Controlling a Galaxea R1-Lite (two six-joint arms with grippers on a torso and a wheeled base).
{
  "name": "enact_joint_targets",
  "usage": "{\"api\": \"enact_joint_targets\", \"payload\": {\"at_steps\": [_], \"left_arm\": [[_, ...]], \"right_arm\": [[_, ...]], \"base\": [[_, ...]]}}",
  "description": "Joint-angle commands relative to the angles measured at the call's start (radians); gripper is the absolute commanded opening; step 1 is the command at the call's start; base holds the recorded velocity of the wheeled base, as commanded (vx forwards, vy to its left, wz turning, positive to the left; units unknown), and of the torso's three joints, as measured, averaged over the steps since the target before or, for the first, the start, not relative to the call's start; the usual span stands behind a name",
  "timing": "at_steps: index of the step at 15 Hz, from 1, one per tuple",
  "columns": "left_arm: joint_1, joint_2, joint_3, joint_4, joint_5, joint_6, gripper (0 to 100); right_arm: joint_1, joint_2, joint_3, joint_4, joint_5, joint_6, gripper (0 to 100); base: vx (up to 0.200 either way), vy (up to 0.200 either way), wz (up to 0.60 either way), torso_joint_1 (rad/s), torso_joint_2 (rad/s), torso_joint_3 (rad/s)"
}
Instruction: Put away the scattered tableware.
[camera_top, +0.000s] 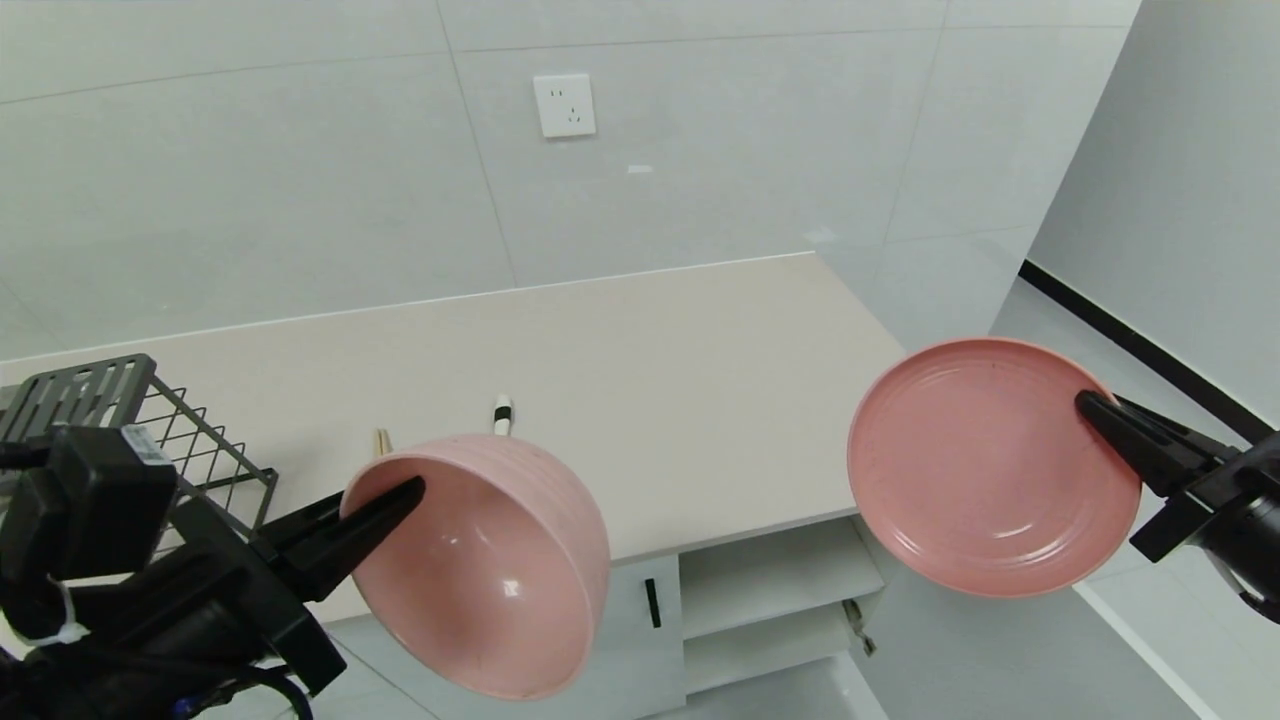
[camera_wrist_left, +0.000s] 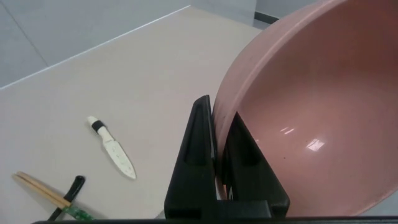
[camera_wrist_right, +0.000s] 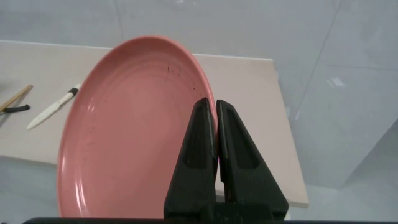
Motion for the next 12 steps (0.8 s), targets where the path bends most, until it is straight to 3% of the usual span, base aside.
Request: {"api": "enact_joint_targets", "payload": {"at_steps": [1, 4, 7, 9, 12], "left_arm": [[0.0, 0.004, 0.002, -0.002, -0.001, -0.001, 0], [0.0, 0.001, 0.008, -0.002, -0.001, -0.007, 0], [0.0, 0.001, 0.011, 0.002, -0.002, -0.001, 0], [-0.002, 0.0, 0.018, -0.002, -0.012, -0.007, 0], [-0.002, 0.004, 0.018, 0.005, -0.016, -0.01, 0]], "right_arm": [[-0.001, 0.001, 0.0, -0.002, 0.0, 0.0, 0], [0.0, 0.007, 0.001, -0.002, 0.0, 0.0, 0], [0.0, 0.012, 0.003, -0.002, 0.0, 0.0, 0], [0.0, 0.013, 0.006, -0.002, 0.0, 0.0, 0], [0.0, 0.015, 0.005, -0.002, 0.0, 0.0, 0]], "base": [[-0.2, -0.2, 0.0, 0.007, 0.01, -0.007], [-0.133, -0.2, 0.0, -0.004, 0.0, 0.002], [0.0, 0.0, 0.0, 0.0, 0.0, 0.0], [-0.2, 0.0, 0.0, -0.002, 0.0, 0.005], [-0.2, 0.2, 0.0, 0.017, 0.01, 0.005]]}}
